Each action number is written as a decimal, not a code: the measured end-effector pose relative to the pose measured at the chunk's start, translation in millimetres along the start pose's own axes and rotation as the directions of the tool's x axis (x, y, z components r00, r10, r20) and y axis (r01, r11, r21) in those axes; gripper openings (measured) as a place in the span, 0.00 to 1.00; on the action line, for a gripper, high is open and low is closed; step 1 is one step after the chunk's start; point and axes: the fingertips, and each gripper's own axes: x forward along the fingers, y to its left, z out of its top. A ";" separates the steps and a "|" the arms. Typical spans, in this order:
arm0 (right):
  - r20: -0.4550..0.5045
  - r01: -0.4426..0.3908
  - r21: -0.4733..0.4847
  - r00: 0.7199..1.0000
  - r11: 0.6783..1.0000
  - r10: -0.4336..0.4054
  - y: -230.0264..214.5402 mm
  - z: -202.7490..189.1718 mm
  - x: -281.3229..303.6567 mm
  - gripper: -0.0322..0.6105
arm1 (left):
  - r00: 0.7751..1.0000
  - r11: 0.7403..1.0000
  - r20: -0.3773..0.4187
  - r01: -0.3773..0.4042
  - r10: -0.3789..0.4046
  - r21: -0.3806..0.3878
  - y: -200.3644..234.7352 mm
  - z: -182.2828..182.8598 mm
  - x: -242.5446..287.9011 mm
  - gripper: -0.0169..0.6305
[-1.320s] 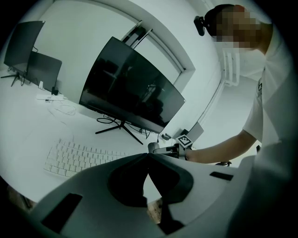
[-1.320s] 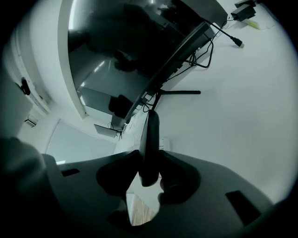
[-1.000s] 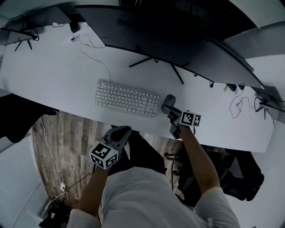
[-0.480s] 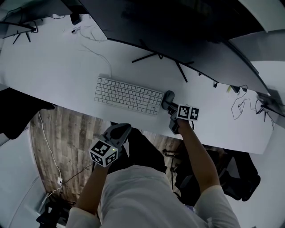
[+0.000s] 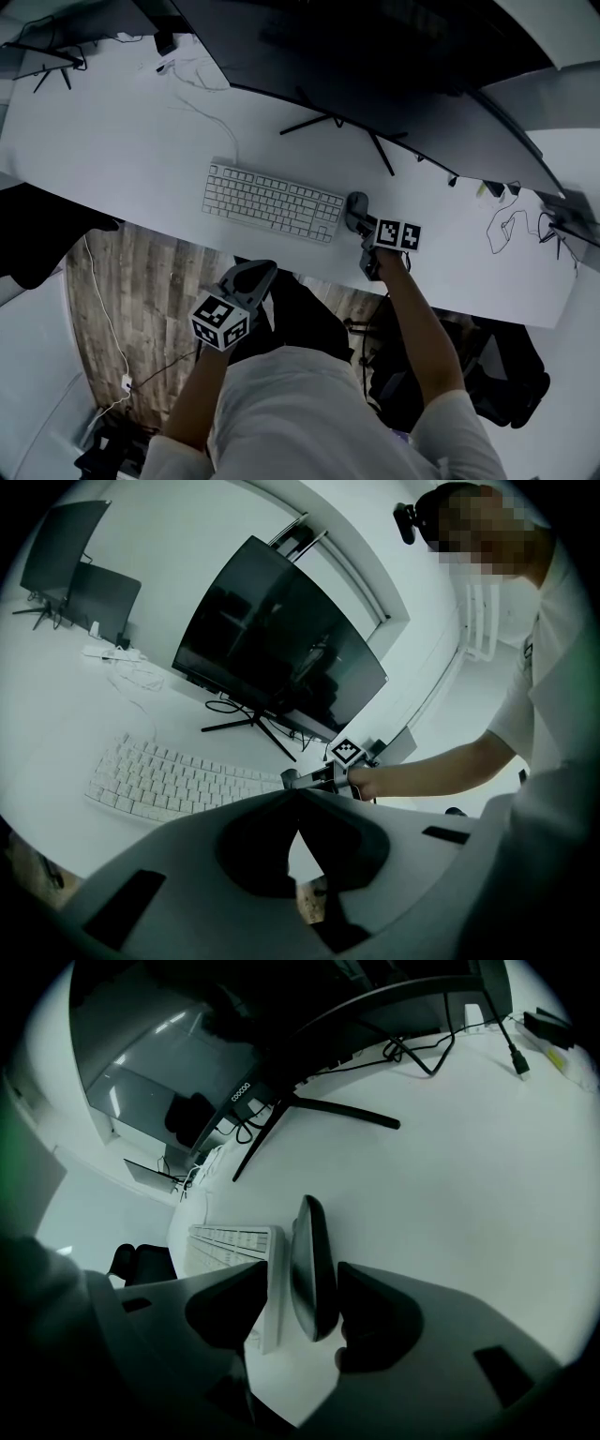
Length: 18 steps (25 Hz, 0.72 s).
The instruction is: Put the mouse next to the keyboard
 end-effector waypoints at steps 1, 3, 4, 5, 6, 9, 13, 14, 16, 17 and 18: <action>0.004 0.007 -0.006 1.000 1.000 -0.007 -1.2 0.9 -2.1 0.40 | 1.000 1.000 0.002 0.000 0.000 0.002 -1.2 0.5 -0.1 0.05; 0.011 0.026 -0.019 1.000 0.999 -0.025 -4.1 1.6 -6.7 0.43 | 1.000 1.000 0.004 -0.001 0.001 0.007 -4.0 1.5 -0.8 0.05; 0.014 0.037 -0.026 0.999 0.999 -0.036 -6.3 1.7 -9.0 0.44 | 1.000 1.000 0.005 -0.001 0.001 0.010 -5.4 2.1 -1.3 0.05; 0.018 0.046 -0.031 0.999 0.998 -0.046 -8.9 1.7 -11.2 0.45 | 1.000 1.000 0.007 -0.002 0.002 0.013 -6.8 2.7 -2.0 0.05; 0.021 0.053 -0.032 0.998 0.998 -0.052 -11.7 1.7 -13.2 0.45 | 1.000 1.000 0.010 -0.003 0.003 0.017 -8.3 3.3 -2.5 0.05; 0.035 0.053 -0.026 0.998 0.998 -0.052 -17.0 2.4 -19.1 0.46 | 1.000 1.000 0.017 -0.007 0.006 0.029 -12.5 4.4 -4.5 0.05; 0.060 0.049 -0.063 0.997 0.997 -0.045 -10.4 3.4 -30.3 0.46 | 1.000 0.999 0.022 -0.012 0.011 0.049 -16.1 5.5 -8.9 0.05; 0.068 0.049 -0.077 0.997 0.996 -0.043 -7.4 3.0 -34.4 0.45 | 1.000 0.998 0.023 -0.014 0.012 0.053 -17.3 5.7 -10.6 0.05; 0.085 0.046 -0.101 0.996 0.994 -0.038 -1.7 1.7 -44.2 0.45 | 1.000 0.998 0.028 -0.015 0.013 0.063 -21.0 7.0 -14.5 0.05; 0.094 0.044 -0.109 0.995 0.993 -0.034 1.0 1.1 -49.2 0.45 | 0.999 0.997 0.033 -0.015 0.013 0.070 -22.9 8.3 -16.5 0.05; 0.103 0.043 -0.117 0.994 0.992 -0.031 3.6 0.7 -53.9 0.45 | 0.999 0.997 0.037 -0.016 0.013 0.077 -24.4 9.8 -18.5 0.05</action>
